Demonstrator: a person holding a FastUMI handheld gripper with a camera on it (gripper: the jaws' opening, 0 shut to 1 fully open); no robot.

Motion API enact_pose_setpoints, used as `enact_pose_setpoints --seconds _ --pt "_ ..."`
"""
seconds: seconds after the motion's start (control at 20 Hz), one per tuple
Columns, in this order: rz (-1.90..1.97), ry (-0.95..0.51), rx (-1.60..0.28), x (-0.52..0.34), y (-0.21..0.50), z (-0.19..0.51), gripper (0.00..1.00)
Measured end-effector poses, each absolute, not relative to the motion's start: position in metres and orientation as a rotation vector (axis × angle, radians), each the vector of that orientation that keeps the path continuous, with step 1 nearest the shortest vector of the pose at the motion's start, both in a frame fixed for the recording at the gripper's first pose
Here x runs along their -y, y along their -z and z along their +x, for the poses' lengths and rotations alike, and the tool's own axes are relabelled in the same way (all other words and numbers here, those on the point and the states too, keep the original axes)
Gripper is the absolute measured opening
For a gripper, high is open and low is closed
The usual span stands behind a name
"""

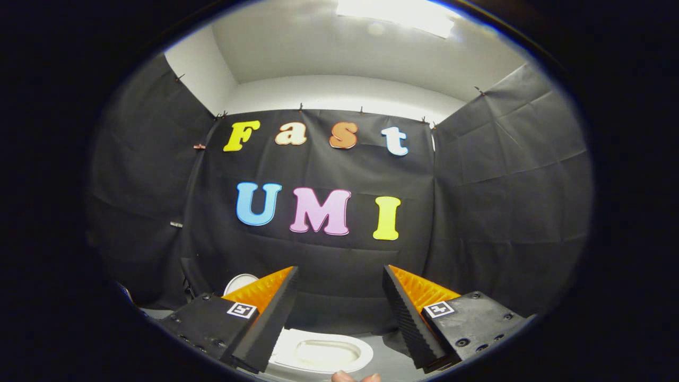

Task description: Open the toilet lid.

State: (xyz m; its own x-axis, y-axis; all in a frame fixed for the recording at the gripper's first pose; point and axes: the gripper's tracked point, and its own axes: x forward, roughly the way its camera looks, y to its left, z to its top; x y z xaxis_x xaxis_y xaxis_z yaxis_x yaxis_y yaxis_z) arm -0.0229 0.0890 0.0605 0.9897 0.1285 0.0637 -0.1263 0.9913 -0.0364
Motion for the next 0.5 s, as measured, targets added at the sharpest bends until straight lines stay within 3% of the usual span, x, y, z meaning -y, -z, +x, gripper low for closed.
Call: enact_pose_setpoints --seconds 0.5 --pt "-0.001 -0.121 0.015 -0.027 -0.031 -0.038 0.98"
